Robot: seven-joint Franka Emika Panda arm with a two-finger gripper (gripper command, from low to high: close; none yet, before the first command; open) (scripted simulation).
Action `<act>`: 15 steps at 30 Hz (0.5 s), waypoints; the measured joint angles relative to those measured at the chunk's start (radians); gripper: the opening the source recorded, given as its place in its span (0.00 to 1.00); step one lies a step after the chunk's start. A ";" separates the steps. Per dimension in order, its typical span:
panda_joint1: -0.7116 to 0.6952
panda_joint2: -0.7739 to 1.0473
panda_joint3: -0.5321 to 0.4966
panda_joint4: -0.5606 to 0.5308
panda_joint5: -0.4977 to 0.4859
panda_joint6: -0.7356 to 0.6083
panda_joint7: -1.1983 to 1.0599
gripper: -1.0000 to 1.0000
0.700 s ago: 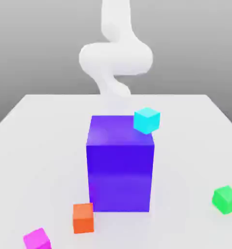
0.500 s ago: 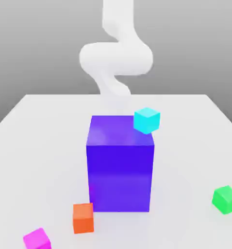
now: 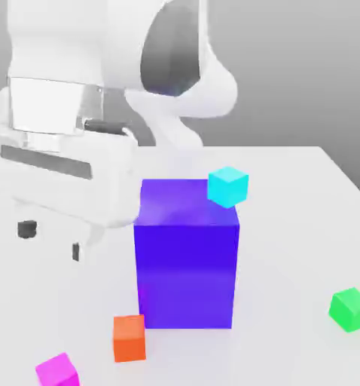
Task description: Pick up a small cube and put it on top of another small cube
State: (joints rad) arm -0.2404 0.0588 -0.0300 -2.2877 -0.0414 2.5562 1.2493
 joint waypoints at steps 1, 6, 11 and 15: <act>-0.005 0.036 -0.003 0.000 0.005 0.011 0.014 0.50; -0.031 0.217 -0.020 0.003 0.051 0.065 0.070 0.50; -0.054 0.398 -0.017 0.025 0.093 0.164 0.084 0.50; -0.058 0.459 -0.012 0.038 0.099 0.212 0.080 0.00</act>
State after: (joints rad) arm -0.2985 0.5180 -0.0421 -2.2501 0.0573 2.7678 1.3297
